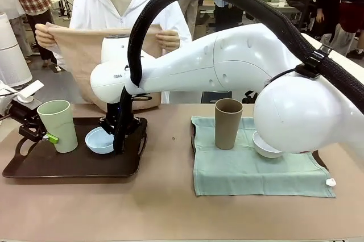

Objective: Set up a tray with a mat and arrange the tableware.
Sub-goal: Pick up the Picnic Bowl and Reusable plastic cup from the Handle tray in front of the human's position and hold them in the air, then place the Picnic Bowl and Reusable plastic cup back onto the Handle tray in front of the human's position.

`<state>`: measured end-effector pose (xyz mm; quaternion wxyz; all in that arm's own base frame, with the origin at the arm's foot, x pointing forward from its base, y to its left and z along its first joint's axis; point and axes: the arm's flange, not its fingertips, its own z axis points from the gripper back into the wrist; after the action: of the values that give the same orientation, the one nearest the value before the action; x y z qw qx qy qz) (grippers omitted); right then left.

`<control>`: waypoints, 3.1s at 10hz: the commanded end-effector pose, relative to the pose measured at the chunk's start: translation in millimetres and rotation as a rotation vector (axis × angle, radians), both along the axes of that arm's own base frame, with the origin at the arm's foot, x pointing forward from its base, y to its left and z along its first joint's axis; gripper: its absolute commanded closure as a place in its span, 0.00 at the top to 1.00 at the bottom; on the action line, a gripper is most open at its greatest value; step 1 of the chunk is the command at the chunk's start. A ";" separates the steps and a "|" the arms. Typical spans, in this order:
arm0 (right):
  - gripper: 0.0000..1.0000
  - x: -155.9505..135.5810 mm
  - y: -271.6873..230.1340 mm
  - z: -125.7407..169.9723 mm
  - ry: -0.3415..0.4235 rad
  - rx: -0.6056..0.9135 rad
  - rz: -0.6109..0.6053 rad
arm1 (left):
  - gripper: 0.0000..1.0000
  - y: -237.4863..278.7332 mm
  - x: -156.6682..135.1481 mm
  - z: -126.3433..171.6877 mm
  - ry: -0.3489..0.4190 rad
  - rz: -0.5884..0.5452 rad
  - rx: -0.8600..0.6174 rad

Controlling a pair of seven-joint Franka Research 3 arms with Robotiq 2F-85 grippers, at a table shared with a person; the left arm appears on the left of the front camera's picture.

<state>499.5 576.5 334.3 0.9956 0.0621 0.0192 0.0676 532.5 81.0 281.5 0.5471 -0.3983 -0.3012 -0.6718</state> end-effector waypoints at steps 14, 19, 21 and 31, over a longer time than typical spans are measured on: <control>0.00 -114.2 -43.9 204.9 -0.191 0.052 -0.043 | 0.28 42.2 -107.3 211.3 -0.181 0.287 0.058; 0.00 -108.4 -36.9 219.6 -0.185 0.079 -0.013 | 0.28 48.1 -97.0 220.5 -0.197 0.259 0.067; 0.00 -108.4 -36.9 219.6 -0.185 0.079 -0.013 | 0.28 48.1 -97.0 220.5 -0.197 0.259 0.067; 0.00 -108.4 -36.9 219.6 -0.185 0.079 -0.013 | 0.28 48.1 -97.0 220.5 -0.197 0.259 0.067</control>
<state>390.0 538.7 553.4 0.9908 0.0936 -0.0751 0.0622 434.0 128.1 500.4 0.6131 -0.2737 -0.3795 -0.6365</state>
